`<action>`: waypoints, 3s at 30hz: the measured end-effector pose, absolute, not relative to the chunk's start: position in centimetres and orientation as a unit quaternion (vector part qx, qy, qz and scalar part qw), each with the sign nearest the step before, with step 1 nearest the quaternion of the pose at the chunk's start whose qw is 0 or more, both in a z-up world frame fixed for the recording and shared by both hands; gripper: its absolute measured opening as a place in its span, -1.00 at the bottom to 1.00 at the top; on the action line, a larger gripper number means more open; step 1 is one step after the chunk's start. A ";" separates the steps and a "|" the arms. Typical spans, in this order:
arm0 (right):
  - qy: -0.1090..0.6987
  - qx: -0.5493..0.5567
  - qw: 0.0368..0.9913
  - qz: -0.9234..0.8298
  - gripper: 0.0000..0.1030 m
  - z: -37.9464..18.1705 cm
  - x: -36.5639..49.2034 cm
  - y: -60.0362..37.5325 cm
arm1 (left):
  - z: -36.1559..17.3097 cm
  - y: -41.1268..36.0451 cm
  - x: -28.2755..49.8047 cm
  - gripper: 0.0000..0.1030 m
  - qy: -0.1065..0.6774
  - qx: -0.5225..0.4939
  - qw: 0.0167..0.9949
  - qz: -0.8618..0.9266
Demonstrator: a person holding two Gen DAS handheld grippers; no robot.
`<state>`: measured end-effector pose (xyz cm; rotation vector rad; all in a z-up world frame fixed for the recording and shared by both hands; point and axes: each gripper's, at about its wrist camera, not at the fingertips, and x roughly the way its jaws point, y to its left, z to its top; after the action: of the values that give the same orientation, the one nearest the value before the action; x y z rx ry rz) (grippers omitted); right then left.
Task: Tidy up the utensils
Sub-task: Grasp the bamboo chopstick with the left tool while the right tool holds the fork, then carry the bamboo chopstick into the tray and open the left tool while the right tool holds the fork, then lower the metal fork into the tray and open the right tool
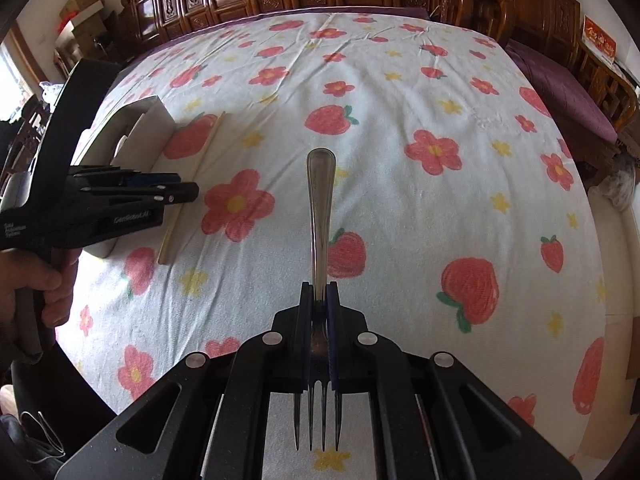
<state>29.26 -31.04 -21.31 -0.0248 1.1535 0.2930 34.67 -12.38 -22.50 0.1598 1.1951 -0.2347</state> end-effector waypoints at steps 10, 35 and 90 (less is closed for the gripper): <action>0.538 -0.009 0.832 0.137 -0.84 -20.5 28.5 -30.4 | -21.7 -11.5 33.3 -0.92 0.557 0.055 0.817 -0.138; 0.481 -0.022 0.856 0.187 -0.84 -13.7 28.2 -22.4 | -12.0 -1.5 28.4 -0.92 0.472 0.007 0.872 -0.131; 0.503 -0.023 0.821 0.271 -0.84 -15.3 33.0 -6.3 | -12.9 10.3 27.7 -0.46 0.455 -0.020 0.888 -0.065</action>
<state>32.99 -6.34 -15.35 -0.0496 1.0702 0.5771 27.73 10.31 -12.88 -0.0407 0.9453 -0.1349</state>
